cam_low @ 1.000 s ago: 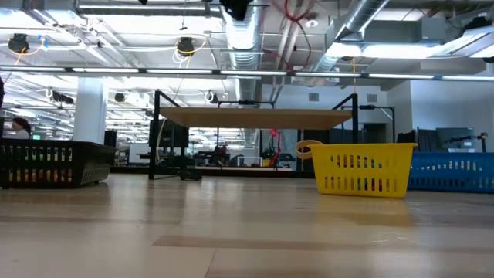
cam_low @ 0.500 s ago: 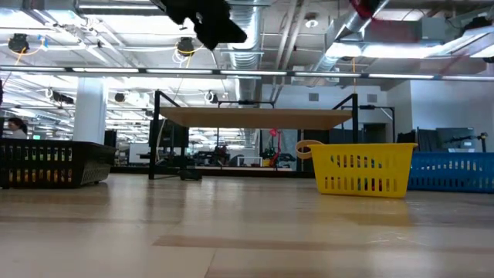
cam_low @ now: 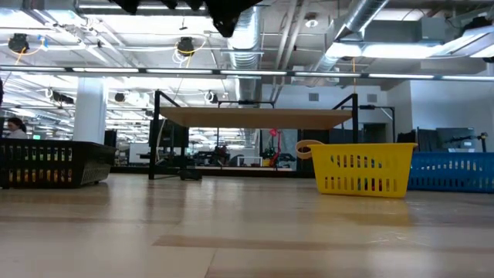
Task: Pick & Place Office Desk Supplies
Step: Put the red rubber band into the yellow bin
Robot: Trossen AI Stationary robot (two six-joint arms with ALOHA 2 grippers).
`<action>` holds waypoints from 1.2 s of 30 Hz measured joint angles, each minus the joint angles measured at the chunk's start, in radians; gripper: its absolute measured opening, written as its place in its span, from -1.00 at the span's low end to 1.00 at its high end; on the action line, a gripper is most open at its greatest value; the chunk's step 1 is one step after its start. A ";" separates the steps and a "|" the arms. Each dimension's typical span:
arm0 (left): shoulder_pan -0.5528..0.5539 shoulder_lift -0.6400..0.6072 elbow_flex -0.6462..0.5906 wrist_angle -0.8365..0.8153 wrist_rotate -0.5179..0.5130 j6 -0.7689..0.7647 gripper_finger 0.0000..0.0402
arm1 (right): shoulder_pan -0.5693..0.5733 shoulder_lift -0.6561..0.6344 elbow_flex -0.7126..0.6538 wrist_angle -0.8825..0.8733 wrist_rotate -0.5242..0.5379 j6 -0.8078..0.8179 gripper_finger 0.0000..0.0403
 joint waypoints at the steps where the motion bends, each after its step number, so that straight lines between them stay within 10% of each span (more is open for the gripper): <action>1: 0.010 0.017 0.002 0.016 0.039 -0.020 0.09 | -0.010 0.000 0.002 0.001 0.000 -0.007 -1.00; 8: 0.021 0.187 0.000 0.214 0.307 -0.174 0.10 | -0.068 0.000 0.004 0.015 -0.001 -0.051 -1.00; 15: 0.055 0.312 0.000 0.339 0.170 -0.261 0.10 | -0.078 0.000 0.005 0.013 0.003 -0.083 -1.00; 22: 0.024 0.310 0.000 0.346 0.177 -0.231 0.07 | -0.114 -0.012 -0.001 -0.360 0.264 0.055 -1.00; 36: -0.071 -0.019 0.001 -0.016 -0.117 0.055 -0.14 | -0.295 -0.012 -0.192 -0.462 0.037 0.264 -1.00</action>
